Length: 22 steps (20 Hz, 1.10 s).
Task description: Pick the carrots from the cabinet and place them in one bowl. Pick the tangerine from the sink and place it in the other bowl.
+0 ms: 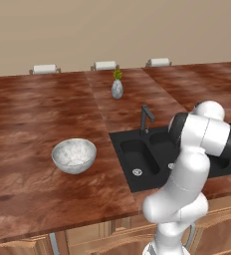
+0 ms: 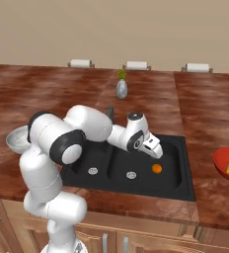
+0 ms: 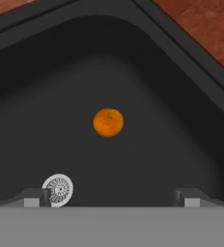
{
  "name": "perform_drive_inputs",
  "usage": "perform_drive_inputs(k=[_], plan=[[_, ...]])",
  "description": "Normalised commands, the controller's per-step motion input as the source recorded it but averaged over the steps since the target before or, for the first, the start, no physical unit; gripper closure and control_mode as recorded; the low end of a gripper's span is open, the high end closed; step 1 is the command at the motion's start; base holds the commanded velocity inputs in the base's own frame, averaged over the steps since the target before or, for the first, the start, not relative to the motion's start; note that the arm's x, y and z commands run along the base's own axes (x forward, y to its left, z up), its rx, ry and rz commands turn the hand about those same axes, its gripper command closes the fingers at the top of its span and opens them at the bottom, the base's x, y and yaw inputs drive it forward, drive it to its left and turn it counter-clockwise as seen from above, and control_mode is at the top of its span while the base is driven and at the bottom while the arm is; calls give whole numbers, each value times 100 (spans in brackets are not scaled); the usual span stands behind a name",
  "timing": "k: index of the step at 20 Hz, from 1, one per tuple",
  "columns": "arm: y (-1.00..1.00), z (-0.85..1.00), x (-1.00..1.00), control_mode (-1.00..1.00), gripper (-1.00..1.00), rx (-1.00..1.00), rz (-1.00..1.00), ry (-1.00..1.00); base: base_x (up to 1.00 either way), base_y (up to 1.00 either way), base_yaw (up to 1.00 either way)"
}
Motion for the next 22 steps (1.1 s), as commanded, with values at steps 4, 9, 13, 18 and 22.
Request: perform_drive_inputs(k=[4, 9, 13, 18, 22], plan=[[-11, -18, 28, -100, -100, 0, 0, 0, 0, 0, 0], [-11, -18, 21, -100, -100, 2, 0, 0, 0, 0, 0], [-11, -18, 19, -100, -100, 2, 0, 0, 0, 0, 0], [-13, -19, 18, -100, -100, 0, 0, 0, 0, 0, 0], [-11, -20, 18, -100, -100, 0, 0, 0, 0, 0, 0]])
